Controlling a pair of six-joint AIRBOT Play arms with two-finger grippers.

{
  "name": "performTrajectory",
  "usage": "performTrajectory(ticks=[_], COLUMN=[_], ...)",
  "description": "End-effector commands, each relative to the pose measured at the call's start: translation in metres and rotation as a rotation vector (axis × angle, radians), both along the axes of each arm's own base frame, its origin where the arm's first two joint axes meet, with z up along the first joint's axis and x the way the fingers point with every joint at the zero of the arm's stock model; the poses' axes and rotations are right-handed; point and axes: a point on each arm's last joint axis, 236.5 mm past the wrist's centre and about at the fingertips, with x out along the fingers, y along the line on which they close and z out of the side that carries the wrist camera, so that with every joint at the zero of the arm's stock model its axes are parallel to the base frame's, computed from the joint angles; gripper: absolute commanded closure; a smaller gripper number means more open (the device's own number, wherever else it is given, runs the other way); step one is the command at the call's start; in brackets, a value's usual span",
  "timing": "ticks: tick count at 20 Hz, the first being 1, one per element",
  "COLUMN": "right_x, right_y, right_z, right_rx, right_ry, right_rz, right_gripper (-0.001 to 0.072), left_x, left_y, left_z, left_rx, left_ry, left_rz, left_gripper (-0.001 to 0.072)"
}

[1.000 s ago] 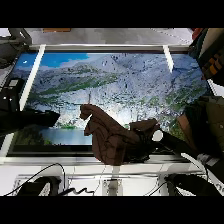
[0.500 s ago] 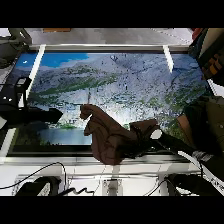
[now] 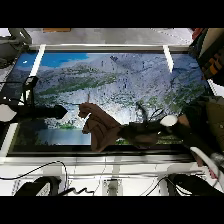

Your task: Fold the clothes and pants, and hang the long-sleeved shirts on hangers.

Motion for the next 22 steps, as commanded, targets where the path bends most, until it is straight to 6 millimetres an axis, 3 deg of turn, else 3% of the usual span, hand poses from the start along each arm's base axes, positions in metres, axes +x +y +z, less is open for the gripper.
performTrajectory(ticks=[1, 3, 4, 6, 8, 13, 15, 18, 22], right_x=[0.040, 0.048, 0.046, 0.037, 0.027, 0.028, 0.029, 0.029, 0.030], right_y=[-0.055, -0.103, -0.123, -0.155, -0.171, -0.175, -0.175, -0.175, -0.176], right_z=[0.091, 0.133, 0.145, 0.154, 0.148, 0.143, 0.144, 0.144, 0.144], right_rx=[-0.071, -0.206, -0.273, -0.391, -0.467, -0.485, -0.483, -0.484, -0.490], right_ry=[-0.235, -0.366, -0.403, -0.442, -0.427, -0.414, -0.420, -0.420, -0.425], right_rz=[-0.118, -0.201, -0.236, -0.288, -0.300, -0.298, -0.302, -0.302, -0.306], right_gripper=[0.0695, 0.0695, 0.0695, 0.0695, 0.0694, 0.0694, 0.0694, 0.0694, 0.0694], left_x=[0.007, 0.007, 0.006, 0.003, -0.006, -0.054, -0.055, -0.044, -0.045], left_y=[0.001, -0.003, -0.010, -0.032, -0.058, -0.114, -0.124, -0.142, -0.141], left_z=[0.006, 0.006, 0.006, 0.005, -0.011, -0.104, -0.130, -0.152, -0.188], left_rx=[-0.006, -0.023, -0.062, -0.153, -0.205, -0.169, -0.157, -0.251, -0.247], left_ry=[-0.036, -0.031, -0.020, 0.019, 0.083, 0.320, 0.353, 0.412, 0.500], left_rz=[0.014, 0.013, 0.009, -0.013, -0.059, -0.202, -0.194, -0.109, -0.059], left_gripper=[0.0009, 0.0009, 0.0009, 0.0009, 0.0009, 0.0009, 0.0009, 0.0010, 0.0011])
